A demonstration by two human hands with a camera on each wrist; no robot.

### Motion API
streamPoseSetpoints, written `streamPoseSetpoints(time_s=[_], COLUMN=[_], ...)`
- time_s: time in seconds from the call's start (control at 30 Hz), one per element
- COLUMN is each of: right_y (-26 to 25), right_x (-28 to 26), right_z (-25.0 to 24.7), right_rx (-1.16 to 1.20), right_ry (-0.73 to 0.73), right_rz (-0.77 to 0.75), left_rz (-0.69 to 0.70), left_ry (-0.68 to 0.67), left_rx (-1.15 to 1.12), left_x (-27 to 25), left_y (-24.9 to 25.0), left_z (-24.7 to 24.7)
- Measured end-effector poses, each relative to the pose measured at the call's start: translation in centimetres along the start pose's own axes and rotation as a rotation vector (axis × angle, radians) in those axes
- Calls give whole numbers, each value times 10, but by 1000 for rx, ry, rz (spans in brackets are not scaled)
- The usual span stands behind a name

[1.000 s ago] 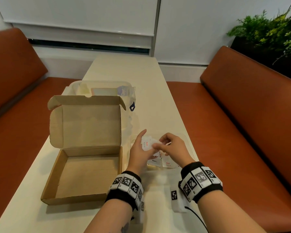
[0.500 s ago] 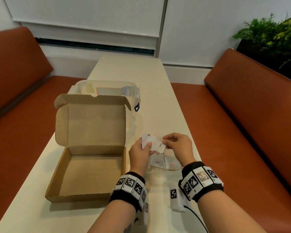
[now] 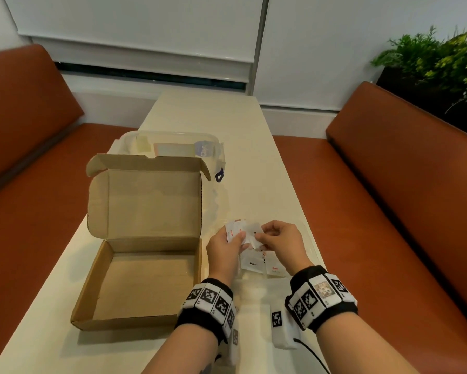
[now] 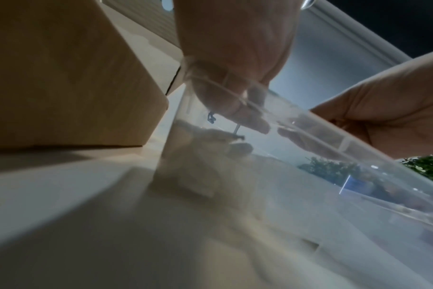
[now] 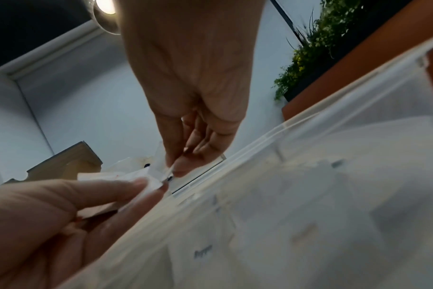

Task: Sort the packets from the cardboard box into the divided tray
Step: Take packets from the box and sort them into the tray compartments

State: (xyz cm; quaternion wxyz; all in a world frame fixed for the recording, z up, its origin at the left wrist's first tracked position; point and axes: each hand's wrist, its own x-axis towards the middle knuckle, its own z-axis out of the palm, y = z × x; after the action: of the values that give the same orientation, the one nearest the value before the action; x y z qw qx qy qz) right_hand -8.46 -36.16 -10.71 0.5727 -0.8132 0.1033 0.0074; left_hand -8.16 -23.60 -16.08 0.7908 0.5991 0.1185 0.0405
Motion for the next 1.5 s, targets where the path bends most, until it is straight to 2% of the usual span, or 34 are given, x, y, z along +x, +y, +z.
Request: streamPoseSetpoints(time_s=[0.1, 0.27, 0.4, 0.53, 0.83, 1.07, 1.43, 1.5], right_y=[4, 13, 12, 7, 19, 20, 30, 28], right_x=[3, 0, 1, -2, -3, -3, 4, 4], right_z=[-7, 2, 14, 18, 21, 22, 18, 17], right_rx=[-193, -597, -784, -936, -990, -1045, -1012, -930], right_ry=[0, -255, -309, -318, -237, -233, -61, -52], right_rz=[-66, -74, -59, -184, -417, -421, -354, -331], left_rz=[61, 85, 85, 83, 71, 44, 24, 9], left_ry=[36, 55, 52, 53, 34, 10, -33, -44], left_rx=[45, 66, 59, 77, 94, 61, 35, 25], left_x=[-1, 0, -1, -1, -1, -2, 2, 2], left_y=[1, 2, 2, 1, 2, 4, -1, -1], left_z=[0, 0, 0, 0, 1, 1, 0, -1])
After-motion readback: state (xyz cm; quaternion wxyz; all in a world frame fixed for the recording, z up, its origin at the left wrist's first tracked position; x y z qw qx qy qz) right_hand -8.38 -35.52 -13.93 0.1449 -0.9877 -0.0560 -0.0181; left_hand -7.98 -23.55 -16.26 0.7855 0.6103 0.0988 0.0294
